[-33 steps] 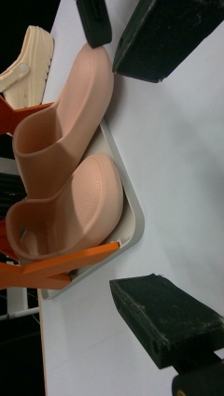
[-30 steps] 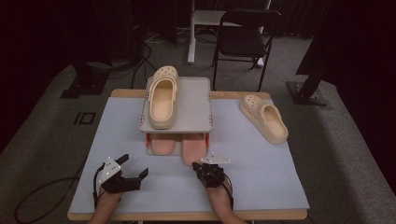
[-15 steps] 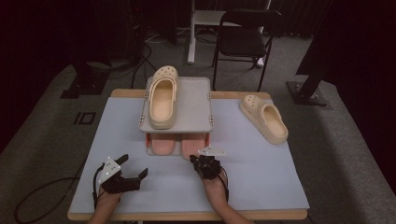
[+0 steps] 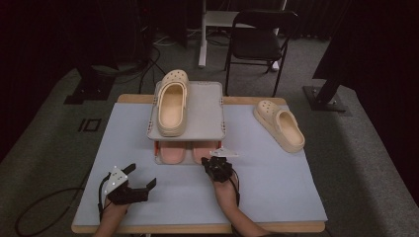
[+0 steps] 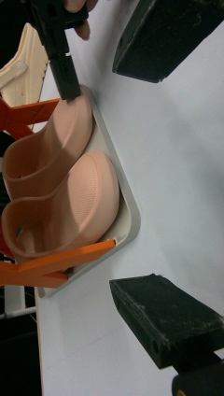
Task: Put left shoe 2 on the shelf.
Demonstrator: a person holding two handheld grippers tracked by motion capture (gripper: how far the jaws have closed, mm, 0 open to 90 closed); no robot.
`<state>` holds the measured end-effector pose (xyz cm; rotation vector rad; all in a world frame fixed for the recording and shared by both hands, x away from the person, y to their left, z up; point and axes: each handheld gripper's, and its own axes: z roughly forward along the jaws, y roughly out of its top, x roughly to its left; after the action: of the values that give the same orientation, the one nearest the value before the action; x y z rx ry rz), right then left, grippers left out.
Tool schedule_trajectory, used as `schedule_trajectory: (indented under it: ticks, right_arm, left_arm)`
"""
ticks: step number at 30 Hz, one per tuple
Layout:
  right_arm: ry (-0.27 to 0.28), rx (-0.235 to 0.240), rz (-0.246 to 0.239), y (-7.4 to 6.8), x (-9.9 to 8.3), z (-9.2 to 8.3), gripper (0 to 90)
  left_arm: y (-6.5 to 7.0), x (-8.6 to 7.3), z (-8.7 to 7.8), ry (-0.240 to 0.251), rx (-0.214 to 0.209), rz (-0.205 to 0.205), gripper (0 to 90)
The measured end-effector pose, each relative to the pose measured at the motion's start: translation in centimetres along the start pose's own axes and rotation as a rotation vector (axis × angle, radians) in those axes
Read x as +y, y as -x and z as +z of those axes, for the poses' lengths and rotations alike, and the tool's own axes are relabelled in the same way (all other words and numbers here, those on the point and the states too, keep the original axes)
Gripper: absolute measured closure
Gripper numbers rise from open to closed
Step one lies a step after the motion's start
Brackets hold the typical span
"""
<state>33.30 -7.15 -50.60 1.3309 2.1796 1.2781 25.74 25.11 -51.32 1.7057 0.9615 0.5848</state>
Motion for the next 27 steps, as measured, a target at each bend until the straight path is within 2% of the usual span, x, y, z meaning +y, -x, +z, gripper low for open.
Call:
schedule_trajectory:
  ticks: [2, 8, 13, 14, 15, 16, 17, 19, 20, 21, 23, 25, 26, 27]
  right_arm:
    - [0.009, -0.011, -0.02, -0.3, 0.3, 0.1, 90.0]
    - [0.012, -0.006, 0.007, 0.0, 0.6, 0.2, 90.0]
    - [0.02, 0.009, -0.002, 0.1, 0.8, -0.5, 88.4]
    - [0.02, 0.009, -0.002, 0.1, 0.8, -0.5, 86.5]
    - [0.003, 0.028, -0.025, 0.0, 0.7, -1.2, 81.8]
    - [0.003, 0.028, -0.025, 0.0, 0.7, -1.2, 81.8]
    - [0.003, 0.029, -0.048, -0.1, 0.6, -1.7, 74.9]
    - [-0.002, 0.034, -0.055, 0.0, 0.5, -2.0, 74.9]
    - [0.01, 0.037, -0.059, 0.1, 0.2, -2.6, 68.5]
    - [0.01, 0.037, -0.059, 0.1, 0.2, -2.6, 68.5]
    - [0.016, 0.039, -0.077, 0.5, -0.1, -3.4, 59.2]
    - [0.015, 0.037, -0.078, 0.6, -0.2, -3.7, 59.2]
    - [0.023, 0.027, -0.076, 1.1, -0.5, -4.1, 49.0]
    - [0.019, 0.037, -0.072, 1.2, -0.5, -4.3, 47.7]
  left_arm:
    - [0.0, 0.0, 0.0, -0.001, -0.001, 0.0, 1.0]
    - [-0.1, 0.0, -0.1, -0.001, 0.0, 0.0, 1.0]
    - [-0.1, -0.1, -0.1, -0.003, 0.001, -0.003, 1.0]
    - [-0.1, -0.1, -0.1, -0.002, 0.0, -0.002, 1.0]
    - [0.0, 0.0, -0.1, 0.0, 0.0, -0.001, 1.0]
    - [0.0, 0.0, -0.1, 0.0, 0.0, -0.001, 1.0]
    - [0.0, 0.0, -0.1, 0.0, 0.0, -0.002, 1.0]
    - [0.0, 0.0, -0.1, 0.0, 0.0, -0.002, 1.0]
    - [0.0, 0.0, -0.1, 0.0, 0.002, -0.002, 1.0]
    - [0.0, 0.0, -0.1, 0.0, 0.002, -0.002, 1.0]
    - [0.0, 0.0, 0.0, 0.0, 0.001, -0.002, 1.0]
    - [0.0, 0.0, 0.0, 0.0, 0.001, -0.002, 1.0]
    - [0.1, 0.0, 0.0, -0.003, -0.001, 0.002, 1.0]
    - [0.1, 0.0, 0.0, -0.003, -0.001, 0.003, 1.0]
